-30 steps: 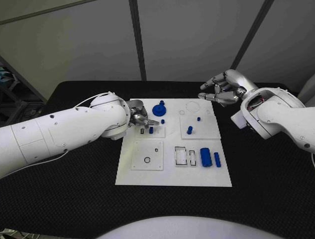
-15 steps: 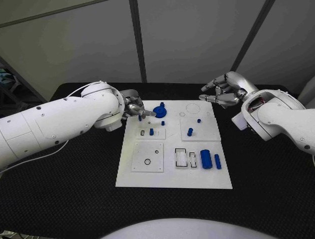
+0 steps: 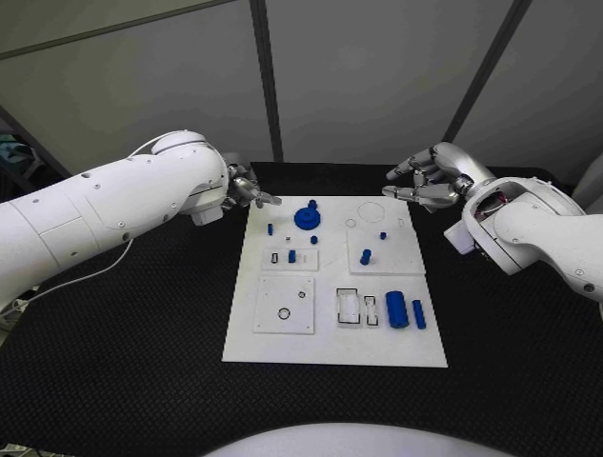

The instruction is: Assemble the parts on the task board

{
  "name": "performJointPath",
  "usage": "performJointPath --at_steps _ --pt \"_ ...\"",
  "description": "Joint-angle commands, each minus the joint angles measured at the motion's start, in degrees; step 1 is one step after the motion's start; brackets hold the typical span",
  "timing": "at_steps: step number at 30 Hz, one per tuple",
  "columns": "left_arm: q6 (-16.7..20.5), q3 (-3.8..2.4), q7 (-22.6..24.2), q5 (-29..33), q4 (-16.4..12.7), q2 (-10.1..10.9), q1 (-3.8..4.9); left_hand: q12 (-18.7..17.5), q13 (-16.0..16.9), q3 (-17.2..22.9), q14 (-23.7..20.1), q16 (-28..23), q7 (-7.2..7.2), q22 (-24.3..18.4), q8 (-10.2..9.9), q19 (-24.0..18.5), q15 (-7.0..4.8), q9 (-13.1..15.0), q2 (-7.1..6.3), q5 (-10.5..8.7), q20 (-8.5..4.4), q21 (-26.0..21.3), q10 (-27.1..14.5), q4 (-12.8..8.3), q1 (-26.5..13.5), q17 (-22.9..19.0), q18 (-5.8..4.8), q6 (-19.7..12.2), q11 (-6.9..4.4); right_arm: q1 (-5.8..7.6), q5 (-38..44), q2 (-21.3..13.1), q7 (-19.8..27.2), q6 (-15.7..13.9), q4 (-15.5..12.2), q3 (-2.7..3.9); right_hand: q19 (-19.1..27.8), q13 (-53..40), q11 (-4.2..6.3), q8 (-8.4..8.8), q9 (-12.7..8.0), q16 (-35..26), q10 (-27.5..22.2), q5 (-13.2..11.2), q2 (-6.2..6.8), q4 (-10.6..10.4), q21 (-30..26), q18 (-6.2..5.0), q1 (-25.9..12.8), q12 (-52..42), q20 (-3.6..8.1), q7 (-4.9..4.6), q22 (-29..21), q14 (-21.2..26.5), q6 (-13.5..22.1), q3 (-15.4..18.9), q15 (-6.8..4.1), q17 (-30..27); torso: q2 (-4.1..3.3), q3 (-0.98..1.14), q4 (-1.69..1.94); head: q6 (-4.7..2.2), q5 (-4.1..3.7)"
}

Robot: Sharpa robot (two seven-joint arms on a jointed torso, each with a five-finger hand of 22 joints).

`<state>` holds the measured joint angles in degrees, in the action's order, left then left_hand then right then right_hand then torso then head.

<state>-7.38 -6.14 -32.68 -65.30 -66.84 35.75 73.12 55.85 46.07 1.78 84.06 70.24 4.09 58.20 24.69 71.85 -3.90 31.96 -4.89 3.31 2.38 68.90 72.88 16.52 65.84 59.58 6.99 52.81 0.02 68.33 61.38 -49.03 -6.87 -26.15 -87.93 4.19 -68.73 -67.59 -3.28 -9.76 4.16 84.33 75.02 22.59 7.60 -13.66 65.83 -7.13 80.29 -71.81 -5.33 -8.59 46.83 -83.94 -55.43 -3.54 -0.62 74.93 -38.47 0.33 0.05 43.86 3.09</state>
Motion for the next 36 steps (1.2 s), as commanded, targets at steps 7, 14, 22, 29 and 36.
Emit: performJointPath --at_steps 7,14,22,29,36 --pt "-7.96 0.58 0.57 0.41 5.56 -3.07 0.29 -0.31 -0.47 -1.35 -0.24 -0.48 0.54 0.16 -1.08 -0.04 0.53 -1.62 0.26 -0.14 0.61 -0.40 -0.83 0.06 0.38 -0.47 0.05 0.30 0.22 0.08 -0.14 0.30 0.52 0.23 0.08 0.05 0.44 0.06 -0.05 -0.26 -0.07 -0.40 -0.49 -0.38 -0.25 -0.33 -0.36 -0.95 -0.06 0.34 0.08 0.34 -0.06 -3.40 0.25 0.07 -0.30 3.79 0.03 -0.03 0.11 0.20 0.10" --pt "-9.35 0.85 1.00 0.02 7.94 -4.74 0.29 -0.07 -0.37 -2.00 -0.21 -0.32 0.58 0.69 -1.40 0.27 0.58 -2.46 0.42 -0.13 0.69 -0.10 -0.85 0.11 0.05 -0.25 -0.05 0.62 0.28 0.08 -0.14 0.52 0.60 0.25 0.08 0.05 0.44 0.06 -0.05 -0.26 -0.07 -0.40 -0.49 -0.38 -0.25 -0.33 -0.36 -0.95 -0.06 0.34 0.08 0.34 -0.06 -3.40 0.25 0.07 -0.30 3.79 0.05 -0.01 0.02 0.23 0.00" --pt "-9.99 1.01 1.38 -0.07 8.29 -5.28 0.26 0.33 -0.15 -2.44 -0.07 -0.04 0.46 1.09 -1.49 0.53 0.54 -3.27 0.97 -0.12 0.70 0.14 -0.66 0.06 0.03 0.10 -0.10 1.45 0.19 0.08 -0.14 0.58 0.60 0.28 0.09 0.05 0.44 0.11 -0.05 -0.28 -0.09 -0.45 -0.50 -0.38 -0.32 -0.47 -0.47 -0.96 -0.10 0.35 0.08 0.33 -0.16 -3.39 0.34 0.03 -0.30 3.73 0.07 0.00 0.11 0.39 0.01" --pt "-11.43 1.16 1.22 -0.08 8.35 -5.35 0.25 1.05 0.45 -2.81 0.01 0.07 0.17 1.80 -1.47 0.96 0.38 -4.20 1.68 -0.11 0.60 0.57 -0.20 -0.05 0.47 0.19 -0.21 2.78 -0.05 0.08 -0.14 0.63 0.60 0.32 0.09 0.05 0.44 0.11 -0.05 -0.28 -0.09 -0.45 -0.50 -0.38 -0.32 -0.47 -0.47 -0.96 -0.10 0.35 0.08 0.33 -0.16 -3.39 0.34 0.03 -0.30 3.73 0.09 0.00 0.07 0.42 0.12" --pt "-12.56 1.49 1.19 -0.08 8.67 -5.66 0.17 1.24 0.52 -2.83 0.03 0.09 0.05 2.09 -1.65 1.12 0.28 -4.88 2.31 -0.10 0.52 0.73 -0.06 -0.23 1.26 0.20 -0.25 3.41 -0.16 0.08 -0.14 0.70 0.61 0.38 0.12 0.05 0.44 0.11 -0.05 -0.28 -0.09 -0.45 -0.50 -0.38 -0.32 -0.47 -0.47 -0.96 -0.10 0.35 0.08 0.33 -0.16 -3.39 0.34 0.03 -0.30 3.73 0.07 -0.02 0.08 0.47 0.06"
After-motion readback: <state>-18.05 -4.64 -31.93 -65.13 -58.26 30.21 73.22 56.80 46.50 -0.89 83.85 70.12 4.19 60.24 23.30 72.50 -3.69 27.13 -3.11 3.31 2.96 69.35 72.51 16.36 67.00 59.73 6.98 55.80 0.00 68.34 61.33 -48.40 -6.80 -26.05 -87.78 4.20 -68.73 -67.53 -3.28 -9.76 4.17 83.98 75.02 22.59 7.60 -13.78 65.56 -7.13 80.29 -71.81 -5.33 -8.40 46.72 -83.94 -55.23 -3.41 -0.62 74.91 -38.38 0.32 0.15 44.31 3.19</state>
